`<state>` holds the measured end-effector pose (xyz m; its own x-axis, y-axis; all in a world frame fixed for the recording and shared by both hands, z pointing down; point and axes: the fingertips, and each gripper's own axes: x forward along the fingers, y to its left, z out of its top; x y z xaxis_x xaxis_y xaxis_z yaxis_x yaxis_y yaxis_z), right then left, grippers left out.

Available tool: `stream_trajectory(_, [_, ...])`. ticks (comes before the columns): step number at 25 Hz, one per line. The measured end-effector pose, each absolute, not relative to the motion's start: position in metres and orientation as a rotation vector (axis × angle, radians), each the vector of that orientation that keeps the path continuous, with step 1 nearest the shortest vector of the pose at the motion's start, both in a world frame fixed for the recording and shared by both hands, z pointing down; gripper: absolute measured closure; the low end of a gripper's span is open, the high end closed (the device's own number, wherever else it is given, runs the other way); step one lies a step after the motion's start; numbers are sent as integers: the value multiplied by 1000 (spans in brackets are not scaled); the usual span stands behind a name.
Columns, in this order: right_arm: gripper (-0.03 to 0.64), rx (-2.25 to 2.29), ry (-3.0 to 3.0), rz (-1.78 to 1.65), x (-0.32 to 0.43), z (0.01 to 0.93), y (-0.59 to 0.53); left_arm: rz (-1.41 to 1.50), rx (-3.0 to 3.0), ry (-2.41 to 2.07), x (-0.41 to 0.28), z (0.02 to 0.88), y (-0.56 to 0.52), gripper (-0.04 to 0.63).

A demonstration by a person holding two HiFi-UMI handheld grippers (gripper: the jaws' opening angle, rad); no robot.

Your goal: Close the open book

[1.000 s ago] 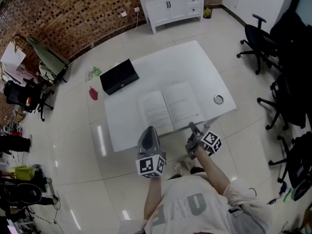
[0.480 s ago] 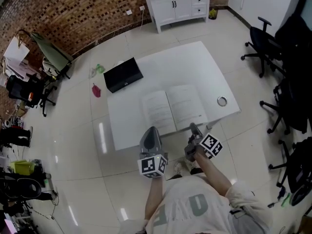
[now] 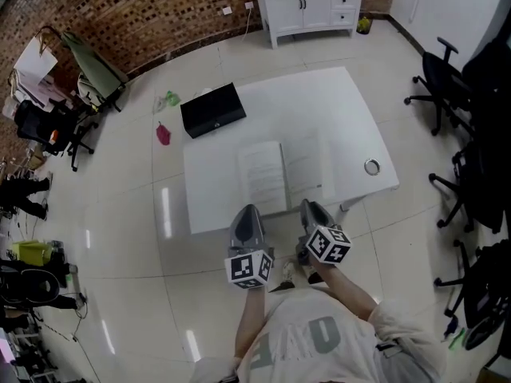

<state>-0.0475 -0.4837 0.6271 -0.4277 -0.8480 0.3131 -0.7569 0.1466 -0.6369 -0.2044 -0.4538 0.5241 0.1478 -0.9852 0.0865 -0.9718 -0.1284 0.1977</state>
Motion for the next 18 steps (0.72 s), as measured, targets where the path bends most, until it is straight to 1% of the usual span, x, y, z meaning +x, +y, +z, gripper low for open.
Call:
stream_trajectory(6, [540,-1665,2582,-900,-80,618,-479,-110,2165,-1973,-221,524,-443,581])
stream_trajectory(9, [540,-1685,2756,-718,-101,620,-475,-130,2126,-2018,-239,524,-434,581])
stream_trajectory(12, [541,-1696,2992,-447,-126,635,-467,-150,2075,-2065,-258,527,-424,581])
stream_trajectory(15, [538,-1690,3281,-101,-155,669,-456,-160,2021,-2107,-279,529,-413,581])
stream_trajectory(18, [535,-1700,3418,171,-173,687,-450,-167,1974,-2145,-302,530,-400,581])
